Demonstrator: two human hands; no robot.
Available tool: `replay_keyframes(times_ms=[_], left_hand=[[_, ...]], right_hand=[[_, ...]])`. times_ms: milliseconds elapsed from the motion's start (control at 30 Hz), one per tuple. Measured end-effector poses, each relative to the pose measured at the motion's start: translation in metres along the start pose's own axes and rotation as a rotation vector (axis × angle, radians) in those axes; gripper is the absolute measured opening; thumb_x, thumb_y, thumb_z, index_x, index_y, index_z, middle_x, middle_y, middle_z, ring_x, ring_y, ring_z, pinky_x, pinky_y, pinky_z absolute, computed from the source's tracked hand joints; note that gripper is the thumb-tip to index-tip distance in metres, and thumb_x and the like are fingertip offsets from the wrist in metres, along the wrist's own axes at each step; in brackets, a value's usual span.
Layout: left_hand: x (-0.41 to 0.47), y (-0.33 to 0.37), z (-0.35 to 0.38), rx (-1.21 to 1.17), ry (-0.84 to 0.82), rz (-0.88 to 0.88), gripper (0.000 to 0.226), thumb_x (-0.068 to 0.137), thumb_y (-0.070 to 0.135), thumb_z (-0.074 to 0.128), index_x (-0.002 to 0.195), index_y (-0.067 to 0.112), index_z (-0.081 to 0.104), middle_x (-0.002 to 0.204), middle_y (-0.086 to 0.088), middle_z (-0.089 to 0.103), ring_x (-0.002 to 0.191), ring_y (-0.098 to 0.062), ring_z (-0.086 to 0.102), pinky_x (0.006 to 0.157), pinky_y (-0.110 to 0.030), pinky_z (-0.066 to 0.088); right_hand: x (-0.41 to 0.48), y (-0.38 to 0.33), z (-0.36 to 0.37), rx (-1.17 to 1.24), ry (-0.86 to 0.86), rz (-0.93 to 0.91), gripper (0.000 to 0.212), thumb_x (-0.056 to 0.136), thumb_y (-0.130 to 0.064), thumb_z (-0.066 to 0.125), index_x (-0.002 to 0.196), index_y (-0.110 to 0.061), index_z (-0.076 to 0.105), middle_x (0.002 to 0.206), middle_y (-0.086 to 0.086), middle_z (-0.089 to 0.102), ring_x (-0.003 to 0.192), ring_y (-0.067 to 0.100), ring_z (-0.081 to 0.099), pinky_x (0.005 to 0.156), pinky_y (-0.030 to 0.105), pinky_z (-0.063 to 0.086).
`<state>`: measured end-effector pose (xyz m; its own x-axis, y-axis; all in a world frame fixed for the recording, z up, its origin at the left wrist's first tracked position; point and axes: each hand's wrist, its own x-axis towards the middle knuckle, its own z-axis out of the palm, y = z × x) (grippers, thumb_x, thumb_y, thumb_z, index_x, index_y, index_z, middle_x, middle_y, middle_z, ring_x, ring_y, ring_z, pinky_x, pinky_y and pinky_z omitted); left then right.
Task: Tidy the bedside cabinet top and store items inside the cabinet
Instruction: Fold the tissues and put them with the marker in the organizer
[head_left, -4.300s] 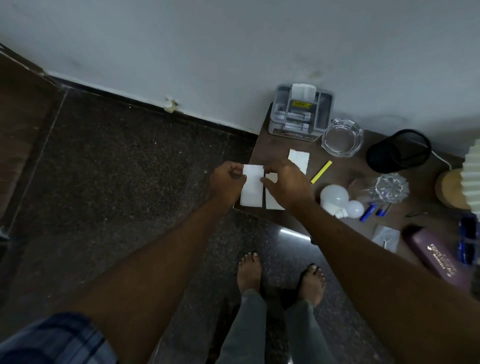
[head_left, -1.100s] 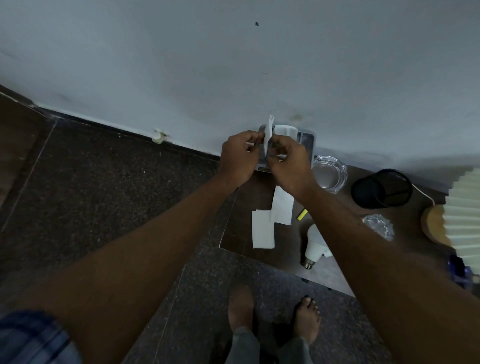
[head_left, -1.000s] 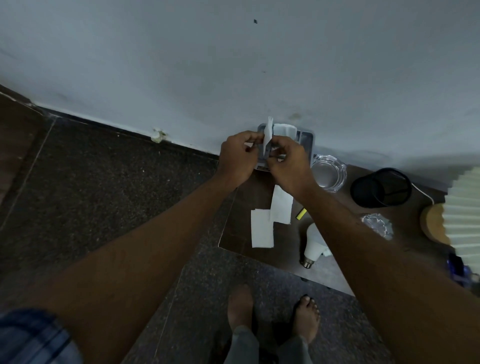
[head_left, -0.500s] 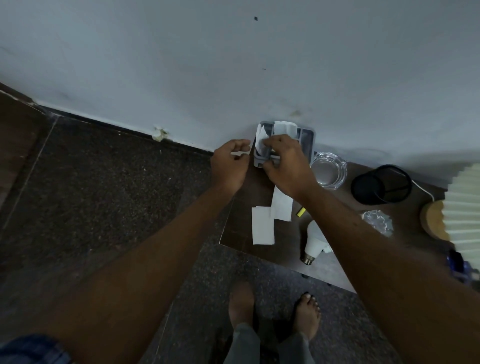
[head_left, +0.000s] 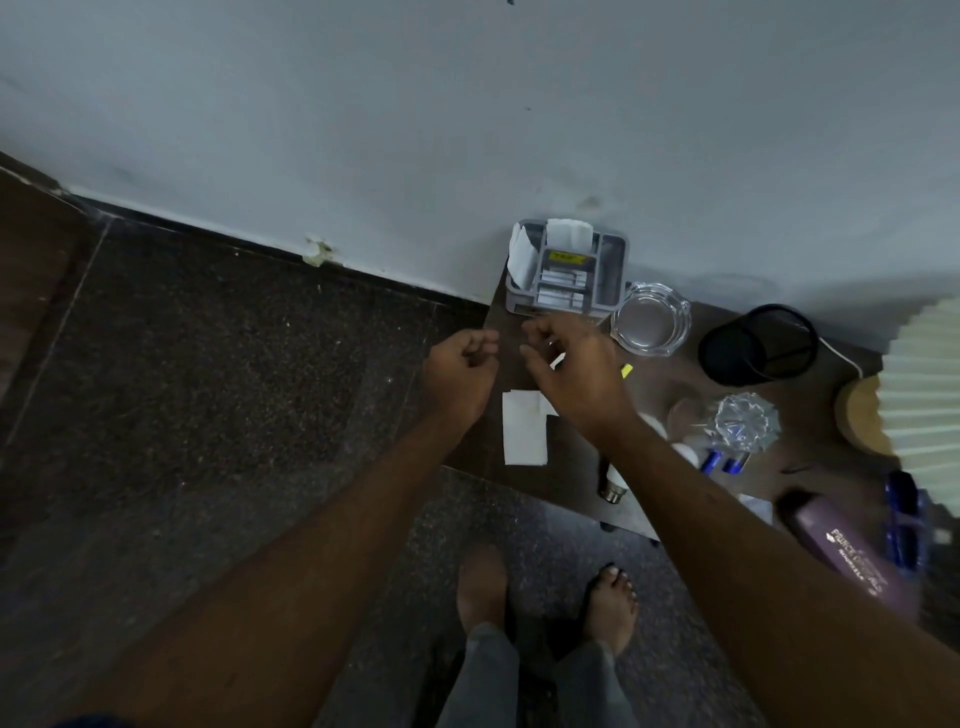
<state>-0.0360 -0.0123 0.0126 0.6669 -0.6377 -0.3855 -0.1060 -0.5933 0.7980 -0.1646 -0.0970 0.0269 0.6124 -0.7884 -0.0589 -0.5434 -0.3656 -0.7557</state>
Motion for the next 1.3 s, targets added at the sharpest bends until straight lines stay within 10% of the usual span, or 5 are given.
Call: replay_keyframes(times_ms=[267, 600, 1300], left_hand=[[-0.015, -0.026, 0.003, 0.090, -0.031, -0.053, 0.028, 0.090, 0.002, 0.065, 0.115, 0.012, 0.072, 0.113, -0.004, 0.073, 0.103, -0.013, 0.068, 0.093, -0.030, 0.056], [-0.017, -0.051, 0.005, 0.241, -0.016, -0.054, 0.028, 0.089, 0.003, 0.067, 0.115, 0.011, 0.072, 0.120, -0.006, 0.068, 0.109, -0.014, 0.062, 0.094, -0.022, 0.048], [0.003, -0.062, -0.005, 0.117, -0.031, -0.201, 0.036, 0.087, 0.019, 0.073, 0.122, 0.021, 0.064, 0.122, 0.000, 0.065, 0.108, -0.014, 0.061, 0.096, -0.038, 0.055]], right_hand=[[-0.028, 0.010, 0.021, -0.131, -0.145, 0.049, 0.010, 0.089, -0.014, 0.070, 0.099, -0.012, 0.070, 0.098, 0.004, 0.065, 0.083, 0.010, 0.051, 0.074, 0.027, 0.044], [-0.043, 0.024, 0.045, -0.494, -0.428, 0.143, 0.049, 0.096, -0.026, 0.062, 0.143, -0.017, 0.051, 0.142, 0.012, 0.044, 0.125, 0.031, 0.050, 0.100, 0.045, 0.051], [-0.027, 0.010, 0.069, -0.464, -0.426, 0.128, 0.049, 0.099, -0.027, 0.058, 0.146, -0.017, 0.048, 0.154, 0.013, 0.037, 0.133, 0.031, 0.045, 0.105, 0.043, 0.048]])
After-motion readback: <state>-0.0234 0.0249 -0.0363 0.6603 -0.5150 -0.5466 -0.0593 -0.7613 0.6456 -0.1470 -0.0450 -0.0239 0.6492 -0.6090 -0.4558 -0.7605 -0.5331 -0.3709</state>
